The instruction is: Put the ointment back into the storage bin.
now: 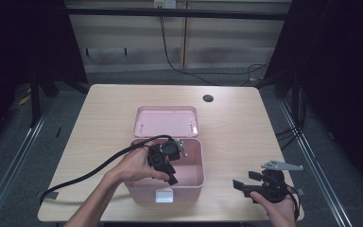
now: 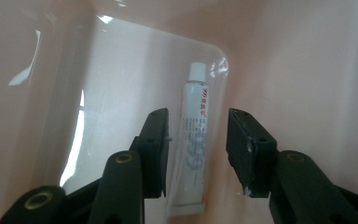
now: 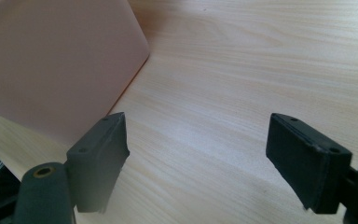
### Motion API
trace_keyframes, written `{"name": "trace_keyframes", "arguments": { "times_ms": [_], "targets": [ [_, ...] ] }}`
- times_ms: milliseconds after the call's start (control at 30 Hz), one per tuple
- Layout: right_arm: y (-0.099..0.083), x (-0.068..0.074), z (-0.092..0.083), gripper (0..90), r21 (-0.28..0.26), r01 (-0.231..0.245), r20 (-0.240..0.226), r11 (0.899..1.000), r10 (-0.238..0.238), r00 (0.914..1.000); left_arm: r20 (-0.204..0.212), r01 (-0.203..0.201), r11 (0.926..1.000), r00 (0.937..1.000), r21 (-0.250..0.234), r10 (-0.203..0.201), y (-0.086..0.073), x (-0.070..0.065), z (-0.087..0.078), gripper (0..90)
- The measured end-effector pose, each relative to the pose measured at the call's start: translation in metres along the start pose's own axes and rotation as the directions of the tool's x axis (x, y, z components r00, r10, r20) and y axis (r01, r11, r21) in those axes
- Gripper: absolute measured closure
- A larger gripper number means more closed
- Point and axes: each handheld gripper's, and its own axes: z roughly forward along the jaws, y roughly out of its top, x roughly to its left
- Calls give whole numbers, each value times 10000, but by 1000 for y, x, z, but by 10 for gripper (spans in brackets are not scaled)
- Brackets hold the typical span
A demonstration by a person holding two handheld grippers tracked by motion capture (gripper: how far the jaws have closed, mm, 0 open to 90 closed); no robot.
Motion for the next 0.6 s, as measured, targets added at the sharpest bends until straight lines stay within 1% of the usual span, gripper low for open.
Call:
{"name": "trace_keyframes", "arguments": {
  "times_ms": [133,167,200,233,300,367,400,467,533,567,600],
  "targets": [
    [0,0,0,205,-12,5,6,10000,-5,10000,-54,-57,10000,10000,-20,57,-3,-3,-8,588],
    [0,0,0,204,-24,-4,18,10000,4,10000,-73,-1,10000,10000,-52,0,-3,-3,-10,565],
    [0,0,0,204,-13,-3,14,10000,3,10000,-34,100,9999,9999,-115,-101,-4,-4,-13,533],
    [0,0,0,204,-11,0,15,10000,0,10000,-36,108,9998,9999,-179,-109,-4,-5,-14,524],
    [0,0,0,204,-14,8,8,10000,-8,10000,127,87,9994,9999,-348,-82,-5,-6,-20,525],
    [0,0,0,204,-23,1,7,10000,-1,10000,138,142,9988,9998,-474,-136,-7,-7,-25,520],
    [0,0,0,204,-24,-6,15,10000,6,10000,136,225,9984,9997,-524,-218,-7,-8,-28,513],
    [0,0,0,204,-10,-3,20,10000,3,10000,212,233,9982,9995,-559,-222,-8,-9,-33,486],
    [0,0,0,204,-27,4,9,10000,-4,10000,160,114,9965,9998,-833,-101,-10,-10,-40,486],
    [0,0,-1,205,-20,-6,16,10000,6,10000,116,81,9967,9999,-802,-72,-11,-10,-43,480],
    [0,0,-1,204,-29,-12,20,10000,12,10000,23,90,9961,10000,-873,-88,-12,-11,-46,476]
  ]
}}
